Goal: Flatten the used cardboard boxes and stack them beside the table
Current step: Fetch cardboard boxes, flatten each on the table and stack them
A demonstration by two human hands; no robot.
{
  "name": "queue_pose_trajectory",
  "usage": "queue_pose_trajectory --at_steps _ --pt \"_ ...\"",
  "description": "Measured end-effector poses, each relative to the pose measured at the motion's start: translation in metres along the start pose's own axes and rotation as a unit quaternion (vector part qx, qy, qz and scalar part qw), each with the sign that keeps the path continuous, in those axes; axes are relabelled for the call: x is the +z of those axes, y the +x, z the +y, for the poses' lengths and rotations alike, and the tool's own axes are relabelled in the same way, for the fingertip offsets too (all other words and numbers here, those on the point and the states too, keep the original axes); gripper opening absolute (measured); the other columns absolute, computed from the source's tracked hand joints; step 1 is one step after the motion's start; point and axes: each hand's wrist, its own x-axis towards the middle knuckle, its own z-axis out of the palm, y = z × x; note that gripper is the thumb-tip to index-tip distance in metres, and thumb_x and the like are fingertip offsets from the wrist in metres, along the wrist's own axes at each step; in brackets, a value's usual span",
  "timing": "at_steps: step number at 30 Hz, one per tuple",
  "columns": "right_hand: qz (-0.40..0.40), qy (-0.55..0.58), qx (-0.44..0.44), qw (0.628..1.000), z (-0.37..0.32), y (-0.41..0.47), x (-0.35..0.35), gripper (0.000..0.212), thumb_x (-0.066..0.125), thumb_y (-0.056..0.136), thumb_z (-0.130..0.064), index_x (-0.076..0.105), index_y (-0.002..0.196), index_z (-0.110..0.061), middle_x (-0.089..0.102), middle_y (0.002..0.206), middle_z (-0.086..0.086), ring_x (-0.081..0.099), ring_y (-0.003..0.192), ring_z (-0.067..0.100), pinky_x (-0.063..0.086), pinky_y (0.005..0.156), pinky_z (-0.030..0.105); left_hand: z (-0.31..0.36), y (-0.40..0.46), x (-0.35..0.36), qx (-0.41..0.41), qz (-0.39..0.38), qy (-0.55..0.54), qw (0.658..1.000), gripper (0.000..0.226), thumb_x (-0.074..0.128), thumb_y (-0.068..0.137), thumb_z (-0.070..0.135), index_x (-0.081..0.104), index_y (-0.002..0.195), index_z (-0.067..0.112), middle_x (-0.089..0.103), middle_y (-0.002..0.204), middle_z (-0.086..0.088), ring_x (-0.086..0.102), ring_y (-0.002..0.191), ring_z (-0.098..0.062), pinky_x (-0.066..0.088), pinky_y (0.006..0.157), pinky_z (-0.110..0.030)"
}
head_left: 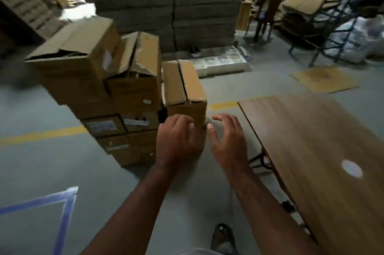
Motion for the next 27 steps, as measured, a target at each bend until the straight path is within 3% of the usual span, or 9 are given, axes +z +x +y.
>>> queue_pose_trajectory --at_steps 4,8,16,22,24,27 --pt "-0.034 0.041 -0.029 0.998 -0.008 0.052 0.054 0.022 0.063 0.097 -0.025 0.065 0.116 -0.013 0.063 0.114 0.003 0.058 0.108 0.019 0.038 0.093 0.015 -0.048 0.032 -0.008 -0.038 0.049 0.047 0.997 0.015 0.052 0.098 0.023 0.065 0.098 0.015 0.065 0.093 -0.002 0.058 0.084 -0.019 0.049 0.074 -0.041" --pt "-0.074 0.071 -0.048 0.994 0.002 0.111 0.105 0.025 0.058 0.097 -0.033 0.064 0.117 -0.019 0.060 0.115 -0.001 0.058 0.108 0.018 0.051 0.091 0.030 -0.089 0.074 0.012 -0.082 0.073 0.076 0.991 0.011 0.055 0.097 0.022 0.066 0.097 0.017 0.066 0.094 0.000 0.059 0.087 -0.017 0.051 0.075 -0.043" --pt "-0.151 0.122 -0.049 0.980 0.036 0.223 0.189 0.024 0.062 0.100 -0.028 0.062 0.122 -0.018 0.059 0.122 -0.004 0.054 0.113 0.010 0.045 0.093 0.024 -0.155 0.168 0.052 -0.144 0.092 0.145 0.975 0.014 0.057 0.096 0.023 0.067 0.102 0.016 0.067 0.097 0.000 0.063 0.089 -0.017 0.053 0.077 -0.044" --pt "-0.196 0.141 -0.050 0.969 0.035 0.267 0.241 0.028 0.061 0.100 -0.035 0.060 0.124 -0.021 0.057 0.123 -0.006 0.055 0.113 0.009 0.055 0.089 0.033 -0.206 0.201 0.052 -0.194 0.094 0.167 0.962 0.028 0.049 0.096 0.034 0.066 0.107 0.015 0.065 0.104 -0.002 0.061 0.096 -0.017 0.056 0.081 -0.045" --pt "-0.221 0.142 -0.022 0.965 0.031 0.278 0.258 0.032 0.062 0.099 -0.037 0.057 0.128 -0.023 0.055 0.126 -0.006 0.054 0.111 0.007 0.055 0.083 0.027 -0.228 0.211 0.047 -0.239 0.094 0.157 0.953 0.033 0.049 0.097 0.038 0.064 0.114 0.014 0.061 0.113 -0.004 0.058 0.101 -0.017 0.057 0.083 -0.039" --pt "-0.284 0.130 0.053 0.949 0.019 0.290 0.288 0.049 0.065 0.098 -0.040 0.049 0.139 -0.020 0.050 0.138 0.000 0.049 0.115 0.009 0.039 0.074 0.010 -0.266 0.226 0.036 -0.333 0.089 0.124 0.930 0.042 0.055 0.100 0.036 0.054 0.132 0.008 0.049 0.132 -0.011 0.054 0.114 -0.021 0.049 0.083 -0.030"
